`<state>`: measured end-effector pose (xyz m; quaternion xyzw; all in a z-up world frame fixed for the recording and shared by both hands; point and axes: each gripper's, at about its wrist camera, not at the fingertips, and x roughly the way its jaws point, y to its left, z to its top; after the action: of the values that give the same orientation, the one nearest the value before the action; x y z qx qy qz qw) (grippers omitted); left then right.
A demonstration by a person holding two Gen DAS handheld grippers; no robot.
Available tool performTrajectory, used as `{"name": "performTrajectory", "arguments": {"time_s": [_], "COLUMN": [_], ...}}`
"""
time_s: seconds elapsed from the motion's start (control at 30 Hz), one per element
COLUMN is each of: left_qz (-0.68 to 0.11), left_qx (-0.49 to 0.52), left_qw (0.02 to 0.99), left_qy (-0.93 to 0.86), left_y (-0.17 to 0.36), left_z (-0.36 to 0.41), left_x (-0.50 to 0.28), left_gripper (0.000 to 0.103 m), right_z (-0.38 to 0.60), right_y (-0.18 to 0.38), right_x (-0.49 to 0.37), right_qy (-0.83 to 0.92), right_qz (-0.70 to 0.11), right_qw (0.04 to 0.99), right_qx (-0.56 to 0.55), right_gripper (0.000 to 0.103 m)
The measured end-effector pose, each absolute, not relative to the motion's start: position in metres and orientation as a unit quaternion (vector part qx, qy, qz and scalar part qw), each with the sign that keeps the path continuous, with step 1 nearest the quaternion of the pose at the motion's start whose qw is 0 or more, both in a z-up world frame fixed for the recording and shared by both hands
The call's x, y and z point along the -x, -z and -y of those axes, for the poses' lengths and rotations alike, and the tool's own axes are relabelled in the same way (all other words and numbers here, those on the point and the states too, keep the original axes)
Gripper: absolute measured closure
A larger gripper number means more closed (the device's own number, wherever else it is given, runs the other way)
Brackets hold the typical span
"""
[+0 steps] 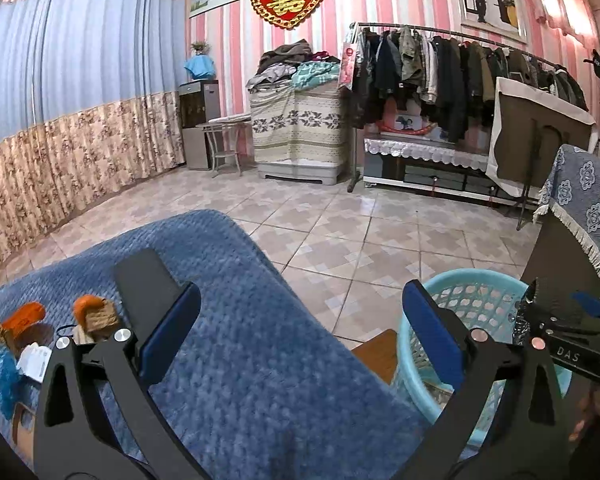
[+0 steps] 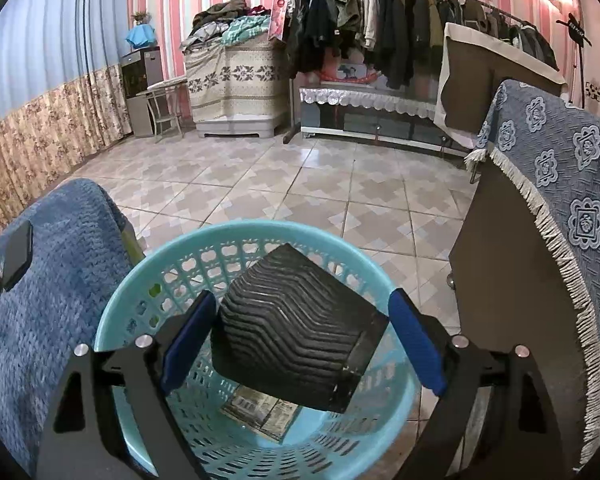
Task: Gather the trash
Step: 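Carry the black cup and wrapper to the blue basket and release both, then move both tools back over the bed and grasp the orange bowl with the left tool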
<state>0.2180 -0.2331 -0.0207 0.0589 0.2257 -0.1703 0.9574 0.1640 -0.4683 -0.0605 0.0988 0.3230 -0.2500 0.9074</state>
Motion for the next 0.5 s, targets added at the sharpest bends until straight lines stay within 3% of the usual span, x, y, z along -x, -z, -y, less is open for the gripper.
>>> {"name": "performTrajectory", "arguments": {"time_s": [0.23, 0.5], "left_qz": [-0.231, -0.231], "left_qx": [-0.044, -0.040], "left_qw": [0.958, 0.961], "left_qy": [0.161, 0.150], "left_y": [0.021, 0.021], "left_z": [0.212, 0.199], "left_x": [-0.217, -0.215], "left_gripper": [0.005, 0.005], "right_z": [0.465, 0.465], "right_y": [0.061, 0.059], "right_x": [-0.167, -0.168], "right_qy": [0.261, 0.268], "right_qz": [-0.316, -0.311], "right_qw": [0.907, 0.907], "right_qx": [-0.093, -0.094], "right_gripper": [0.004, 0.004]}}
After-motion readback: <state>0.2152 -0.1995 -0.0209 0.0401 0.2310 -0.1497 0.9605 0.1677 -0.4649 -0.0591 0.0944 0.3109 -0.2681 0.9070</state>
